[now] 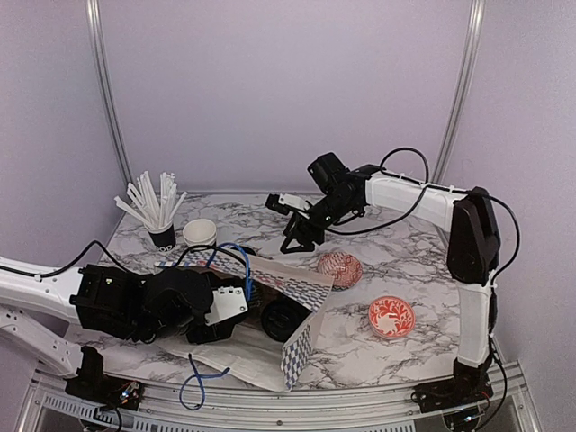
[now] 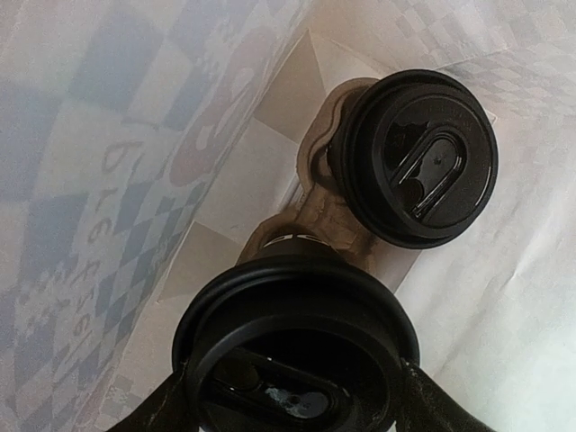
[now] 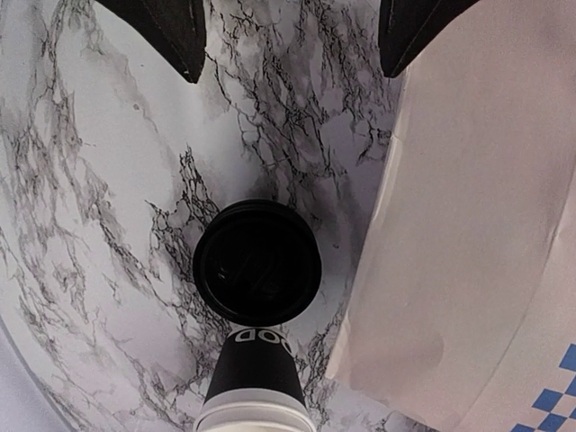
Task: Pack the takeout coffee
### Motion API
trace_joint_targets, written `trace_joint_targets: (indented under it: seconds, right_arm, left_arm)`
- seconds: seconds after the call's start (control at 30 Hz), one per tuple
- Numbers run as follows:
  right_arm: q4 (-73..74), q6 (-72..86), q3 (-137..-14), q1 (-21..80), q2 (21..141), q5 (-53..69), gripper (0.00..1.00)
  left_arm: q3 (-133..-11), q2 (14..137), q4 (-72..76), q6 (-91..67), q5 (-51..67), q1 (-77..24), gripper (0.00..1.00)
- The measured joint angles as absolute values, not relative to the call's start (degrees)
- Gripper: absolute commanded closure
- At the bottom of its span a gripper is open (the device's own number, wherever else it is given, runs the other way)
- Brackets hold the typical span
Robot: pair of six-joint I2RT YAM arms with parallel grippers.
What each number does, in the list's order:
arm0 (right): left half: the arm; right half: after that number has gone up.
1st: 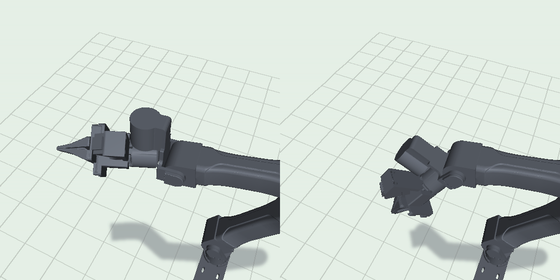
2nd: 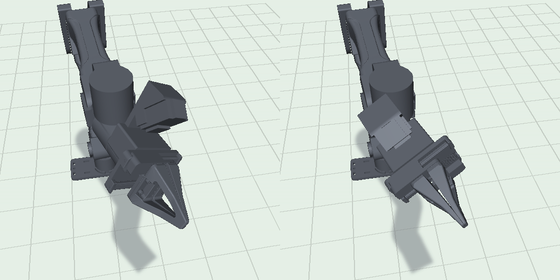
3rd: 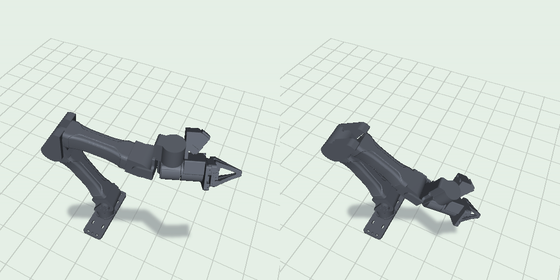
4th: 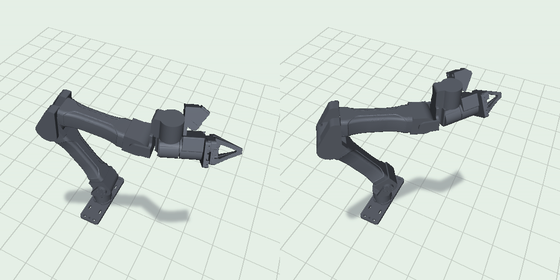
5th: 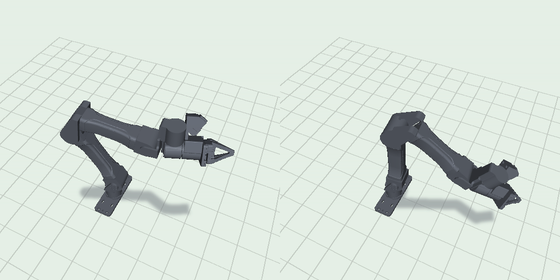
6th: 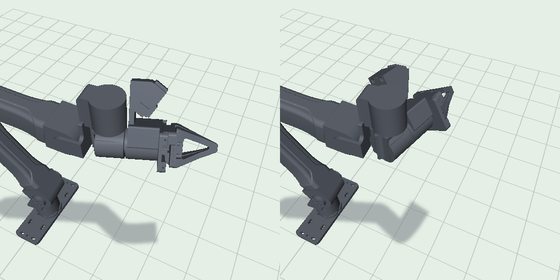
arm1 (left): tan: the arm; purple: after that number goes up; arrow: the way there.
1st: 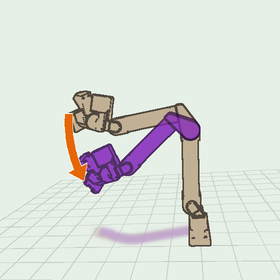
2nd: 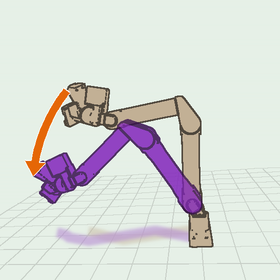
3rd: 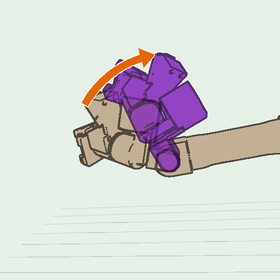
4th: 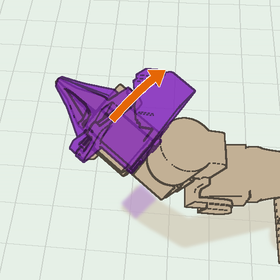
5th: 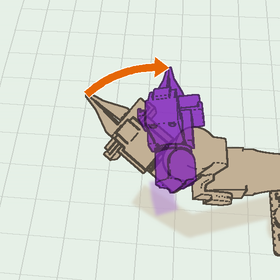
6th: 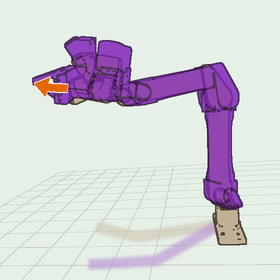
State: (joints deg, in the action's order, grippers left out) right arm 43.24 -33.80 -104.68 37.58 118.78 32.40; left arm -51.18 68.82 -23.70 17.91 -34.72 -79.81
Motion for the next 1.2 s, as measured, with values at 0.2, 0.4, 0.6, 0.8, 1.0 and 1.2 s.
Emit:
trace_joint_targets:
  seconds: [0.2,0.4,0.6,0.8,1.0,1.2]
  right_arm:
    - [44.2,-33.6,-105.3,37.6,120.2,32.6,0.37]
    - [44.6,-33.6,-105.6,37.6,120.2,32.9,0.37]
    - [45.1,-33.6,-106.1,37.6,120.7,33.5,0.37]
    - [45.3,-33.6,-106.1,37.6,121.4,34.2,0.37]
    - [46.2,-33.6,-106.7,37.6,123.3,34.9,0.37]
    - [47.5,-33.4,-109.6,37.6,127.9,35.8,0.37]
  left_arm:
    - [-50.9,68.4,-23.9,19.2,-33.5,-79.8,0.51]
    - [-50.9,69.0,-24.0,20.1,-33.1,-79.8,0.51]
    - [-50.9,70.9,-24.1,21.3,-33.5,-79.4,0.52]
    - [-50.9,71.1,-24.1,22.6,-33.5,-77.9,0.52]
    - [-50.9,72.8,-23.8,23.8,-33.4,-76.8,0.52]
    - [-50.9,73.4,-22.8,24.9,-32.7,-75.7,0.52]
